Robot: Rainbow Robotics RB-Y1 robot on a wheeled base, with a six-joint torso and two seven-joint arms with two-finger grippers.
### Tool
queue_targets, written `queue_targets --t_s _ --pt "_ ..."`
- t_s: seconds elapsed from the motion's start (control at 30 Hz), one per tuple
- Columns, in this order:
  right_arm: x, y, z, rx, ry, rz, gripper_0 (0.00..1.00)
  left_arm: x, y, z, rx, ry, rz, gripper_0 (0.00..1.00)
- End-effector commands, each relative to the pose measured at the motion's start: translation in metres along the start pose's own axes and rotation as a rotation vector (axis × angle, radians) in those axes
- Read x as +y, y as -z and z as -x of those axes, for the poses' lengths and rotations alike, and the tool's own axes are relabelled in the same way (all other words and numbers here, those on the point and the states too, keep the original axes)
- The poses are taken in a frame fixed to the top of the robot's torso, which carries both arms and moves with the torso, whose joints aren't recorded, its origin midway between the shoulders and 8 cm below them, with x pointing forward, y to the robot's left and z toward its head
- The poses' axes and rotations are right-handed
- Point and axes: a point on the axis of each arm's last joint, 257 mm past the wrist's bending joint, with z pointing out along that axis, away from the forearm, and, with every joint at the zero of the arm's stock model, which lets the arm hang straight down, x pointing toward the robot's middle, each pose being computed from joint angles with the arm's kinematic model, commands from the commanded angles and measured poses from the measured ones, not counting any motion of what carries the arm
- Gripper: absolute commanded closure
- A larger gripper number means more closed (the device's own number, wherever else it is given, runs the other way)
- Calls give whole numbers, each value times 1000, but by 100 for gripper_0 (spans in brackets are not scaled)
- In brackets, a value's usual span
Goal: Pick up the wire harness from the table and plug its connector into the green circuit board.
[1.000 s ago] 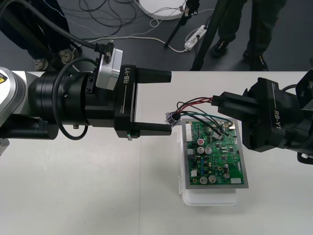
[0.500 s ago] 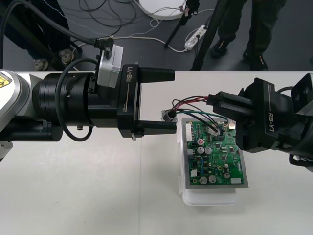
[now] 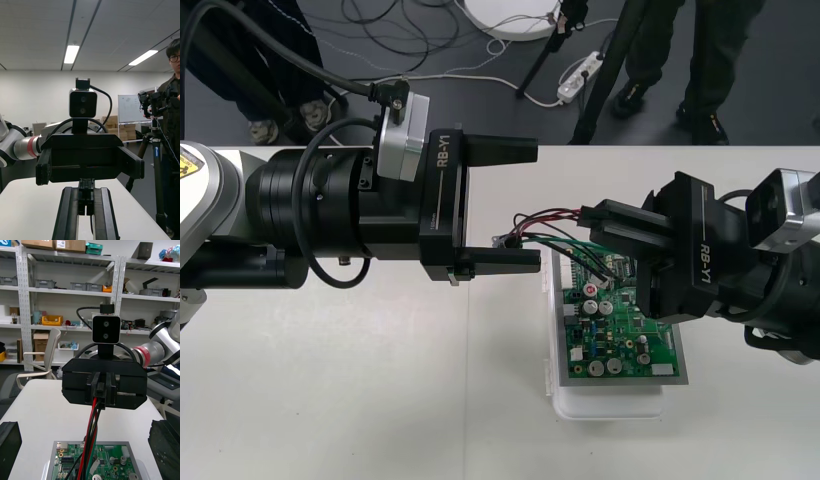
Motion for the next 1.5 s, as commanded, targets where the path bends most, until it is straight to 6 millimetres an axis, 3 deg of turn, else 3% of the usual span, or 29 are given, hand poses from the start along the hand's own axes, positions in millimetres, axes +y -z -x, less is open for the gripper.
queue_targets --t_s 0.03,0.43,1.27,1.33,1.37,1.4,1.43,1.5 --pt "6 -20 6 -32 40 36 100 6 -7 18 -25 -74 7 0" --pt "5 -37 3 -36 62 45 100 6 -7 19 -29 -72 8 0" --pt "11 -35 0 -31 41 58 100 4 -8 17 -26 -69 4 0" --pt "11 -34 0 -32 37 57 100 4 -8 17 -28 -68 4 20" --pt "10 -34 1 -33 37 56 100 4 -8 17 -28 -69 4 60" --pt "10 -34 1 -34 36 56 100 4 -8 17 -28 -69 4 92" --pt "10 -34 1 -36 36 55 100 4 -8 17 -28 -71 4 99" --pt "10 -34 1 -36 36 55 100 3 -9 16 -27 -70 2 100"
